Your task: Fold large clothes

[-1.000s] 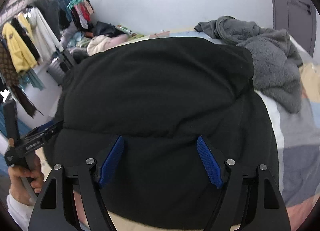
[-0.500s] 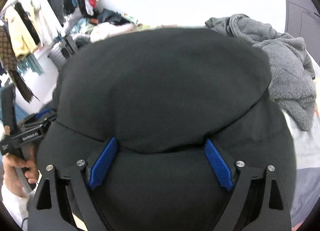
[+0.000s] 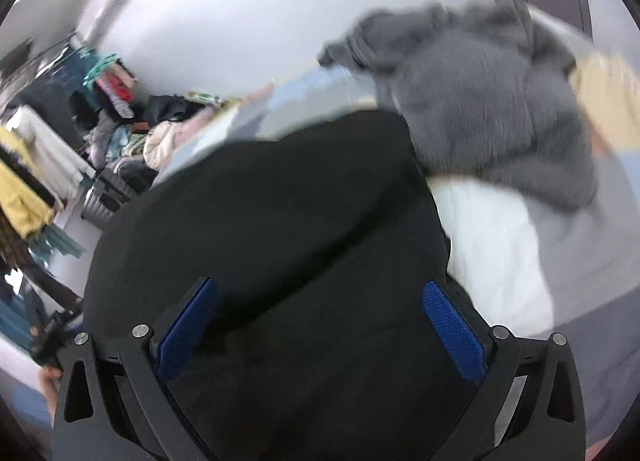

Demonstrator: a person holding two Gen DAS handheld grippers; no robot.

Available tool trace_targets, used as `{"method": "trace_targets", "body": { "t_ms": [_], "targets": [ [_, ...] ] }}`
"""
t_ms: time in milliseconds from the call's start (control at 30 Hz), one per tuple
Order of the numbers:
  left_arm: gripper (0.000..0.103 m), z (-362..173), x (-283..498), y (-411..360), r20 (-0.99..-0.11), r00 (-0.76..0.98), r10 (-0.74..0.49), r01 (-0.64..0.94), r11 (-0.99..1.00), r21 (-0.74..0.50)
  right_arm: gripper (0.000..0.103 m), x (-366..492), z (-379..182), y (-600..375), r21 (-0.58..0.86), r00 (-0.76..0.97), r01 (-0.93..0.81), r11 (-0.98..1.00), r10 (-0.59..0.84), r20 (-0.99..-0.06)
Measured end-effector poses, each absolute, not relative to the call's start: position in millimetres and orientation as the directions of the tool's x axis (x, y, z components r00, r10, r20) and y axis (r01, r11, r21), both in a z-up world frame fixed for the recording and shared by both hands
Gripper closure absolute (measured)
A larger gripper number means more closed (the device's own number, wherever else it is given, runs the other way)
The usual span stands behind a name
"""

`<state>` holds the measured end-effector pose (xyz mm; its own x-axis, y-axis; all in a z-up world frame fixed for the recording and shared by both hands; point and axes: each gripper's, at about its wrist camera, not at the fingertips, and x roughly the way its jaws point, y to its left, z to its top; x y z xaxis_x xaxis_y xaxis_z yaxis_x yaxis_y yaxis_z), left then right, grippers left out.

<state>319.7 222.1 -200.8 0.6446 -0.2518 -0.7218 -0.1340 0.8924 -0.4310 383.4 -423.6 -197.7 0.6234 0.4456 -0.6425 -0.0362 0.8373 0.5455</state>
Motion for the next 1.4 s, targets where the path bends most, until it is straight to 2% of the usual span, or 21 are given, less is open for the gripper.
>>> {"method": "trace_targets", "body": {
  "t_ms": [67, 100, 167, 300, 400, 433, 467, 500, 533, 567, 633, 667, 733, 900, 1000, 1233, 1400],
  "targets": [
    [0.003, -210, 324, 221, -0.718, 0.618, -0.320, -0.121, 0.864, -0.489, 0.000, 386, -206, -430, 0.628, 0.605, -0.029, 0.778, 0.513, -0.608],
    [0.003, -212, 326, 219, -0.716, 0.612, -0.335, -0.113, 0.860, -0.498, 0.000, 390, -215, -438, 0.727, 0.590, -0.018, 0.687, 0.594, -0.547],
    [0.005, -213, 325, 211, -0.718, 0.604, -0.346, -0.093, 0.864, -0.495, 0.000, 393, -224, -447, 0.782, 0.578, 0.018, 0.623, 0.632, -0.516],
    [0.014, -211, 327, 207, -0.708, 0.599, -0.375, -0.052, 0.863, -0.502, 0.000, 392, -212, -425, 0.692, 0.544, -0.098, 0.715, 0.621, -0.564],
    [0.027, -209, 324, 203, -0.695, 0.604, -0.391, -0.033, 0.859, -0.511, 0.000, 388, -201, -400, 0.651, 0.530, -0.167, 0.741, 0.624, -0.575],
    [0.037, -208, 323, 202, -0.692, 0.606, -0.392, -0.031, 0.858, -0.512, 0.004, 389, -198, -393, 0.629, 0.528, -0.182, 0.756, 0.614, -0.586],
    [0.051, -207, 321, 200, -0.691, 0.612, -0.384, -0.027, 0.863, -0.504, 0.015, 387, -194, -384, 0.585, 0.530, -0.201, 0.786, 0.589, -0.610],
    [0.058, -204, 319, 197, -0.694, 0.621, -0.364, -0.025, 0.876, -0.481, 0.023, 384, -189, -377, 0.542, 0.538, -0.216, 0.812, 0.562, -0.628],
    [0.072, -199, 319, 194, -0.696, 0.632, -0.341, -0.024, 0.889, -0.457, 0.039, 382, -185, -373, 0.519, 0.549, -0.224, 0.825, 0.547, -0.632],
    [0.084, -193, 317, 193, -0.692, 0.647, -0.321, -0.023, 0.899, -0.438, 0.065, 378, -177, -370, 0.486, 0.577, -0.229, 0.844, 0.520, -0.630],
    [0.094, -174, 310, 191, -0.668, 0.691, -0.277, -0.015, 0.918, -0.396, 0.088, 371, -163, -369, 0.451, 0.621, -0.219, 0.865, 0.481, -0.620],
    [0.096, -166, 308, 189, -0.654, 0.710, -0.263, -0.013, 0.923, -0.385, 0.093, 367, -153, -368, 0.418, 0.649, -0.215, 0.883, 0.449, -0.614],
    [0.097, -148, 303, 187, -0.621, 0.745, -0.245, -0.005, 0.928, -0.372, 0.096, 364, -137, -364, 0.346, 0.694, -0.217, 0.913, 0.394, -0.602],
    [0.097, -105, 312, 179, -0.561, 0.806, -0.187, 0.003, 0.950, -0.313, 0.098, 359, -101, -370, 0.291, 0.807, -0.176, 0.940, 0.307, -0.505],
    [0.097, -96, 321, 177, -0.553, 0.817, -0.161, -0.010, 0.956, -0.293, 0.099, 370, -95, -368, 0.228, 0.842, -0.133, 0.964, 0.232, -0.488],
    [0.097, -133, 365, 167, -0.648, 0.761, -0.047, -0.067, 0.986, -0.151, 0.100, 420, -132, -350, 0.063, 0.794, -0.025, 0.998, 0.058, -0.606],
    [0.097, -172, 384, 152, -0.725, 0.683, 0.086, -0.088, 0.995, 0.035, 0.100, 447, -175, -333, -0.042, 0.714, 0.016, 0.999, -0.040, -0.699]
  ]
}}
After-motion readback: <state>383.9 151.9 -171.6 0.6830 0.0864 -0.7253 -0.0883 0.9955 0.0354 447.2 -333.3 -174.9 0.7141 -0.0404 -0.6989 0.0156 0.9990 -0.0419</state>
